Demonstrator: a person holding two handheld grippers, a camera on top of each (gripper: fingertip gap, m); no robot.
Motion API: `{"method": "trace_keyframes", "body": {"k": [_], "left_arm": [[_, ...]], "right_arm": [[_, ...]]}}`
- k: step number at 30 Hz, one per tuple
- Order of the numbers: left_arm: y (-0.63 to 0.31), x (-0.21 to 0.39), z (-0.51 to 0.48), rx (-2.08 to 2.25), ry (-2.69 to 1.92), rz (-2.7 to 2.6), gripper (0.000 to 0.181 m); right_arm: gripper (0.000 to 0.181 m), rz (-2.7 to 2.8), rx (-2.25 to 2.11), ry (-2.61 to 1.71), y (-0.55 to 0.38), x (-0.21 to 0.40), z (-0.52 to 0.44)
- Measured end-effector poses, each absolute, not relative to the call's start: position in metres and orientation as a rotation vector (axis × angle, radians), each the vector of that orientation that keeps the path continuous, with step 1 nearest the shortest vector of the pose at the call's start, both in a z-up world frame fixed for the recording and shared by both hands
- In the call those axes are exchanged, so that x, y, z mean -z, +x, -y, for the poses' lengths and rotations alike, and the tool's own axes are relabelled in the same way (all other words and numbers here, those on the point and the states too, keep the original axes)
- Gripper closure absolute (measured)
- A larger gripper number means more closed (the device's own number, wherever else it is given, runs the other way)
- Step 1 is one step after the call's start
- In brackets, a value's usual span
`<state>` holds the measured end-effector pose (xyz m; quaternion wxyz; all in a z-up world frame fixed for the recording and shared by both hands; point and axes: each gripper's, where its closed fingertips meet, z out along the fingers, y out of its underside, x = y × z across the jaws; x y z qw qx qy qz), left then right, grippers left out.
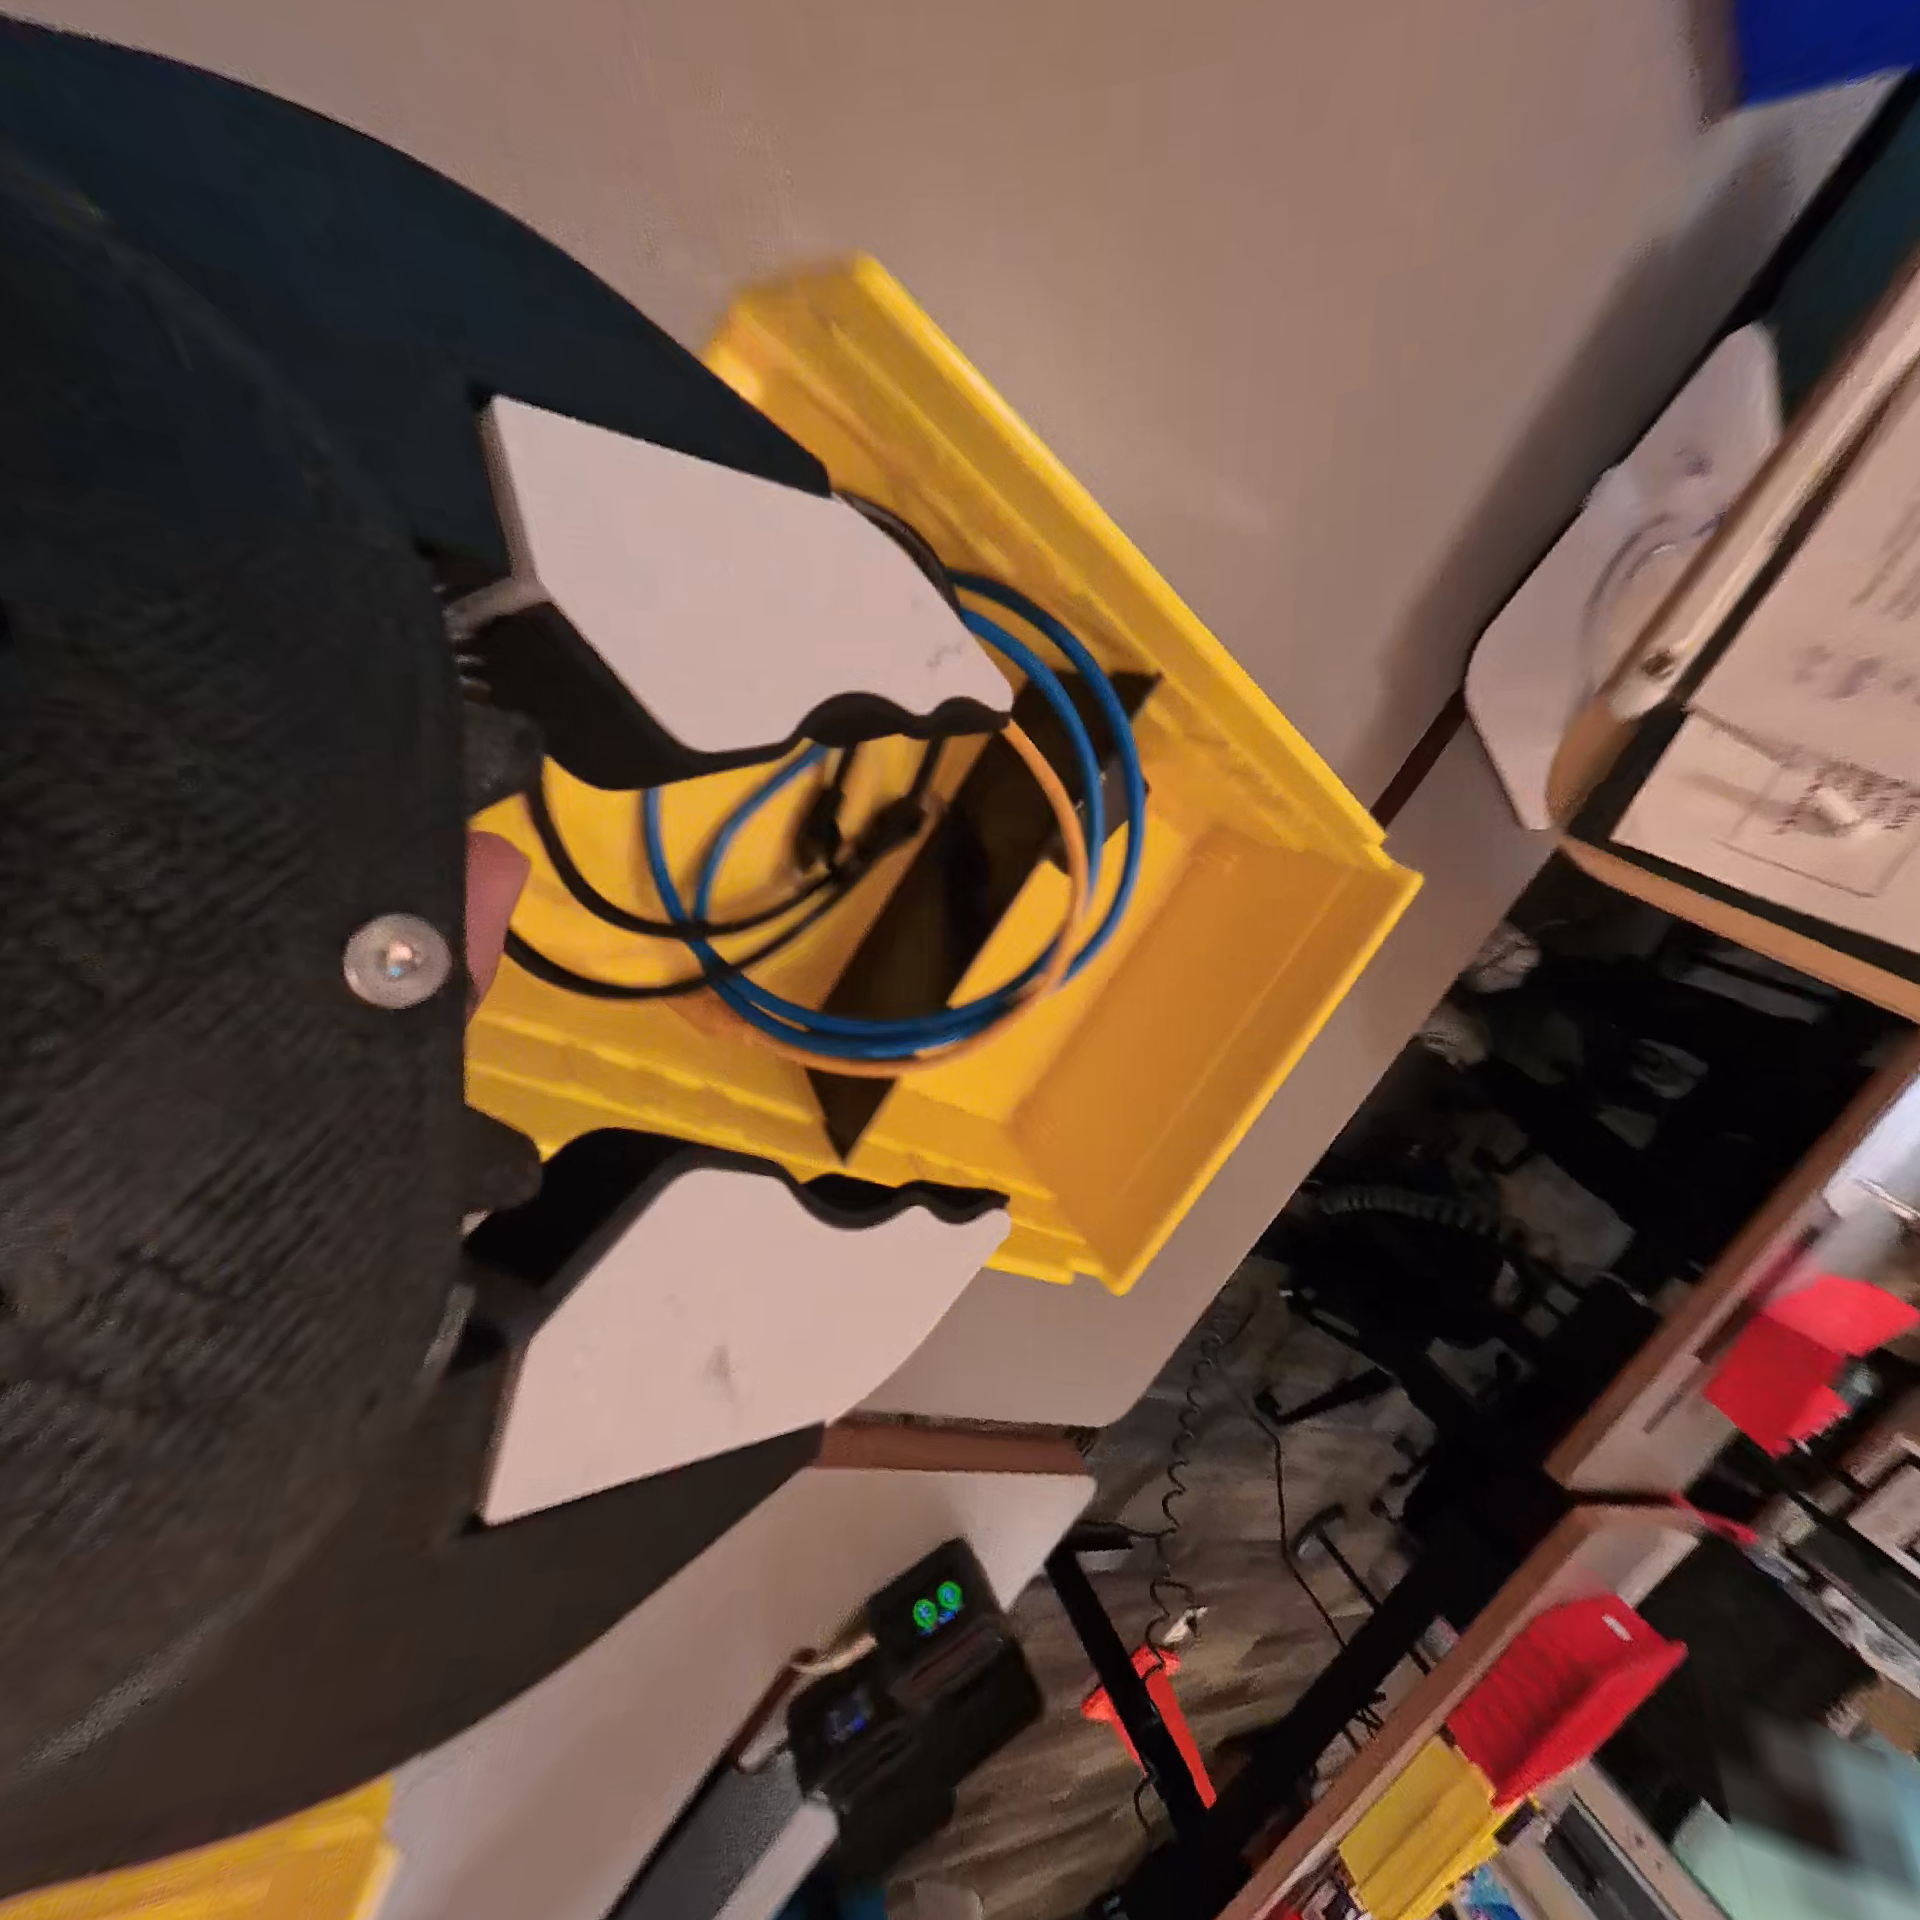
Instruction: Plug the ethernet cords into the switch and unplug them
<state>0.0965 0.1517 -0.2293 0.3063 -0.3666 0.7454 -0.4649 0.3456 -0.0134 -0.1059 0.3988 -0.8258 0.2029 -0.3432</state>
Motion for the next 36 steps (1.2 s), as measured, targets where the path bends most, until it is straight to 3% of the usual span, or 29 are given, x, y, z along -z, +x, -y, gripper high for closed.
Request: {"method": "trace_keyframes", "body": {"k": [10, 13, 20, 22, 23, 29, 36], "left_arm": [[0.211, 0.212, -0.056, 1.136, -1.224, -2.001, 0.103], [0.246, 0.210, -0.035, 1.074, -1.197, -1.992, 0.121], [0.302, 0.226, -0.057, 0.770, -1.343, -1.859, 0.113], [0.309, 0.220, -0.064, 0.830, -1.363, -1.805, 0.152], [0.311, 0.216, -0.074, 0.816, -1.344, -1.767, 0.162], [0.279, 0.215, -0.139, 0.893, -1.267, -1.758, 0.175], [0.142, 0.215, -0.235, 0.932, -1.265, -1.839, 0.176]], "right_arm": [[0.097, -0.610, 0.895, -1.983, 0.291, 0.117, 0.065], [0.097, -0.588, 0.862, -1.945, 0.286, 0.107, 0.067], [0.098, -0.633, 0.820, -1.858, 0.291, 0.097, 0.096], [0.100, -0.626, 0.791, -1.820, 0.289, 0.092, 0.095], [0.101, -0.618, 0.782, -1.809, 0.288, 0.090, 0.094], [0.101, -0.554, 0.811, -1.842, 0.282, 0.088, 0.084], [0.097, -0.475, 0.677, -1.798, 0.264, 0.082, 0.033]]}}
